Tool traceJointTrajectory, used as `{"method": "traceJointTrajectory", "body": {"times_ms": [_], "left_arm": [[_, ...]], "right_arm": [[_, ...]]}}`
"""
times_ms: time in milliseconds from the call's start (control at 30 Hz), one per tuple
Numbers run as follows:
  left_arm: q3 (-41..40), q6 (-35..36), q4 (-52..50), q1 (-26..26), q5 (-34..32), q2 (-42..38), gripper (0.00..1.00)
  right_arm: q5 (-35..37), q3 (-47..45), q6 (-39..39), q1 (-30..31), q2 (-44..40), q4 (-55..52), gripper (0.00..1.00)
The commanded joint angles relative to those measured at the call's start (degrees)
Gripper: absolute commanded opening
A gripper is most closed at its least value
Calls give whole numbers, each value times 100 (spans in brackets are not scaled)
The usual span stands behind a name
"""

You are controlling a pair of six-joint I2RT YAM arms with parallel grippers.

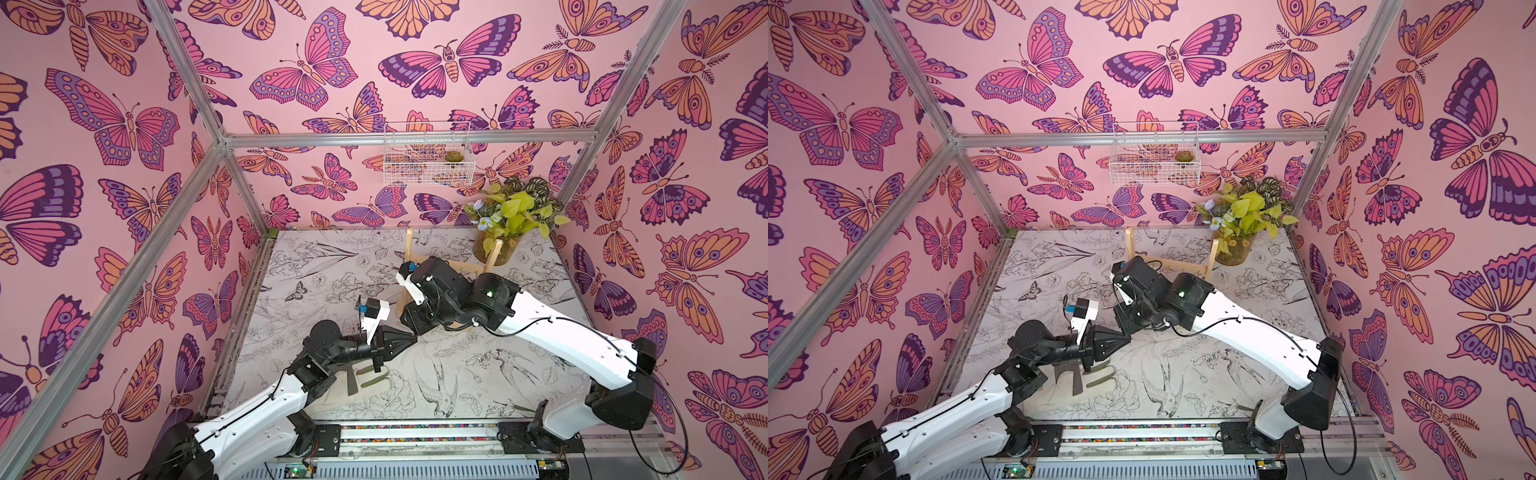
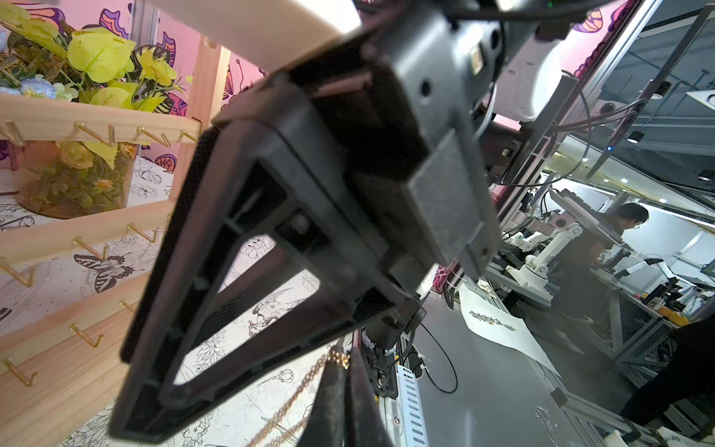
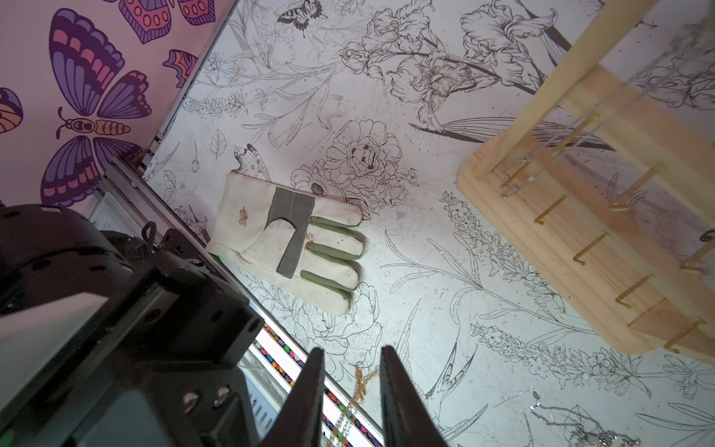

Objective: Hang the necklace on the jewelry display stand
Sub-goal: Adjust the necklace.

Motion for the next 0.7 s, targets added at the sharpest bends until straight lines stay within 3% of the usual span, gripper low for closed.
{"method": "traceJointTrajectory", "body": {"times_ms": [0,433,667], "left_arm": [[143,-146,46,-34,-66,-57,0],[409,-611,383,-25,-26,13,0],[688,-859,327,-21,-65,-70,0]], "right_arm": [[223,218,-100,-138,-290,-200,31],[321,-84,-257,-201,-1010,-295,34],[-169,-323,-441,-201,-1510,-61,33]]}}
